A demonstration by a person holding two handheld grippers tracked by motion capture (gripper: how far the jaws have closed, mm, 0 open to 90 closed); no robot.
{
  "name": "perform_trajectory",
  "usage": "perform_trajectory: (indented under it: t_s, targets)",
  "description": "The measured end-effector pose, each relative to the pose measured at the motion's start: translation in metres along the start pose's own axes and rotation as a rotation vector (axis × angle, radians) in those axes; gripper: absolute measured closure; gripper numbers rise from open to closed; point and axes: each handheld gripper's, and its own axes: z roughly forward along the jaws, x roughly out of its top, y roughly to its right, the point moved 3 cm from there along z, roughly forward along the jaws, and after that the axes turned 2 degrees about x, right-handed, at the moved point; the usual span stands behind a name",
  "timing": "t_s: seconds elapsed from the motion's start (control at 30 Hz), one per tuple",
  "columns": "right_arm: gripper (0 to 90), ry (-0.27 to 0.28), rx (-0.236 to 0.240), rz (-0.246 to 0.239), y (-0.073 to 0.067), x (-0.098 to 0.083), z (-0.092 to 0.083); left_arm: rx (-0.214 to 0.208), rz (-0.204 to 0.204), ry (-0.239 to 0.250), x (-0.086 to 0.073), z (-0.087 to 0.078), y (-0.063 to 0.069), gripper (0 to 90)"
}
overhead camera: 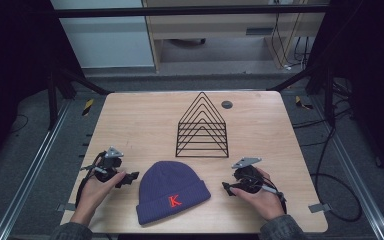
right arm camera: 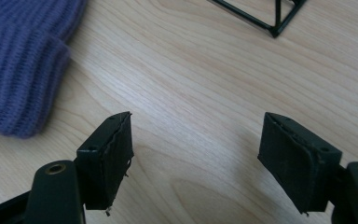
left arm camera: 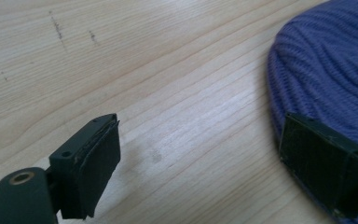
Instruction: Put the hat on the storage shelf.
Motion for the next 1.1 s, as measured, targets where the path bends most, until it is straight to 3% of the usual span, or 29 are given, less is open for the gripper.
perform_trajectory:
  t_s: [0.27,0.43,0.5,0.87,1.1]
  targets:
    - [29.2,0.015,0.031,-0.035,-0.014,0.006,0.001,-0.027,0.028,0.016,0.016,-0.005,0.021,15.8]
    - [30.7,0.011,0.041,-0.035,-0.019,0.007,0.002,-0.046,0.051,0.002,0.027,-0.003,0.04,21.4]
    - [30.7,0.013,0.039,-0.036,-0.019,0.008,0.002,-0.061,0.082,-0.033,0.033,0.003,0.049,25.3]
    - [30.0,0.004,0.044,-0.053,-0.019,0.007,0.003,-0.07,0.109,-0.126,0.038,0.031,0.055,39.1]
    - [29.3,0.004,0.045,-0.042,-0.019,0.008,0.003,-0.093,0.119,-0.149,0.039,0.037,0.06,55.7]
